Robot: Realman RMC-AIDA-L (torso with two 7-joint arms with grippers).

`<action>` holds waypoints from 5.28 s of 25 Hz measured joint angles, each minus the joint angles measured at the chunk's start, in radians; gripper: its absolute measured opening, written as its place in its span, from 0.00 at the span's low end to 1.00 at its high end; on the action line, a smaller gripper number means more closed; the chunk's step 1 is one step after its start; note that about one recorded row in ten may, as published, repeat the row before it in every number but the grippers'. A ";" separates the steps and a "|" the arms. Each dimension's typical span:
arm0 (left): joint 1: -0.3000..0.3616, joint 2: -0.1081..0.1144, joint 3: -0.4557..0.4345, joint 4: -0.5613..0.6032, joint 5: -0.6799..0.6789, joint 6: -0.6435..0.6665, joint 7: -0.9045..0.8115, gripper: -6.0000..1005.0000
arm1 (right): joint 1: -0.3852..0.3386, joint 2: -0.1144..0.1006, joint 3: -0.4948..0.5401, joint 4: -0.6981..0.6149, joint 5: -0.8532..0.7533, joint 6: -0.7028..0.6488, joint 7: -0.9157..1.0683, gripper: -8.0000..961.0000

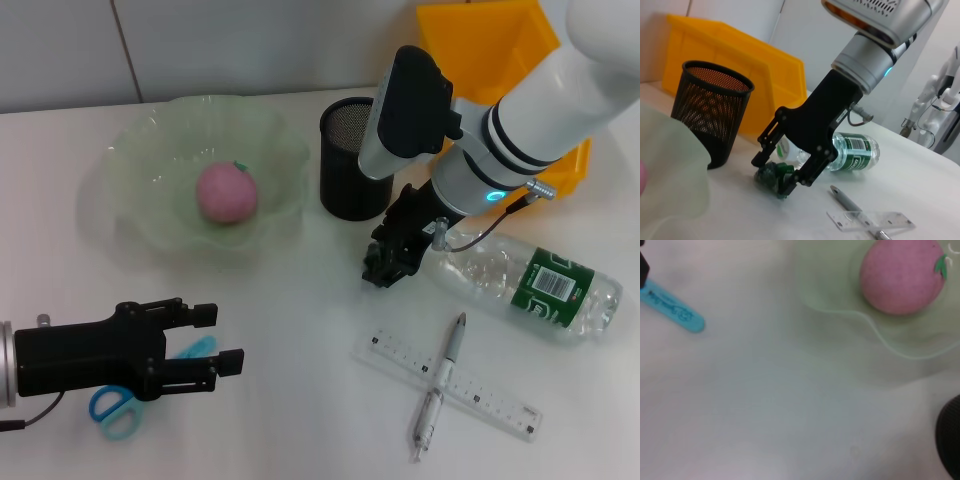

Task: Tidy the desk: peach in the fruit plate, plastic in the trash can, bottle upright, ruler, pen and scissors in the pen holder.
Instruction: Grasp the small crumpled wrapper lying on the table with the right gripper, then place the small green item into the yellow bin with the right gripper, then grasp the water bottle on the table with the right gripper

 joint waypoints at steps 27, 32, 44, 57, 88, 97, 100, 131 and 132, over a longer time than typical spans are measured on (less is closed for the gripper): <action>-0.003 -0.005 -0.003 0.030 -0.003 0.011 -0.001 0.80 | -0.159 -0.009 0.237 -0.752 0.005 -0.464 0.239 0.28; -0.007 -0.009 -0.003 0.030 -0.004 0.011 0.000 0.80 | -0.170 -0.017 0.347 -0.847 -0.111 -0.425 0.292 0.27; -0.011 -0.017 -0.003 0.030 -0.004 0.011 -0.005 0.80 | -0.147 -0.048 0.399 -0.547 -0.228 -0.165 0.312 0.28; -0.008 -0.021 -0.003 0.030 -0.005 0.011 -0.001 0.80 | -0.150 -0.055 0.400 -0.432 -0.219 -0.046 0.313 0.59; -0.020 -0.027 -0.014 0.030 -0.005 0.028 0.002 0.80 | -0.218 -0.067 0.552 -0.818 0.107 -0.625 0.331 0.81; -0.021 -0.038 -0.031 0.027 -0.005 0.025 0.002 0.80 | -0.182 -0.097 0.560 -0.764 0.001 -0.760 0.322 0.81; -0.022 -0.039 -0.040 0.025 -0.005 0.024 0.002 0.79 | -0.180 -0.100 0.554 -0.743 -0.006 -0.762 0.302 0.81; -0.037 -0.042 -0.058 0.029 -0.006 0.029 0.000 0.79 | -0.211 -0.063 0.392 -0.554 -0.196 -0.605 0.184 0.82; -0.037 -0.042 -0.061 0.028 -0.006 0.030 0.000 0.79 | -0.211 -0.060 0.382 -0.551 -0.206 -0.598 0.183 0.82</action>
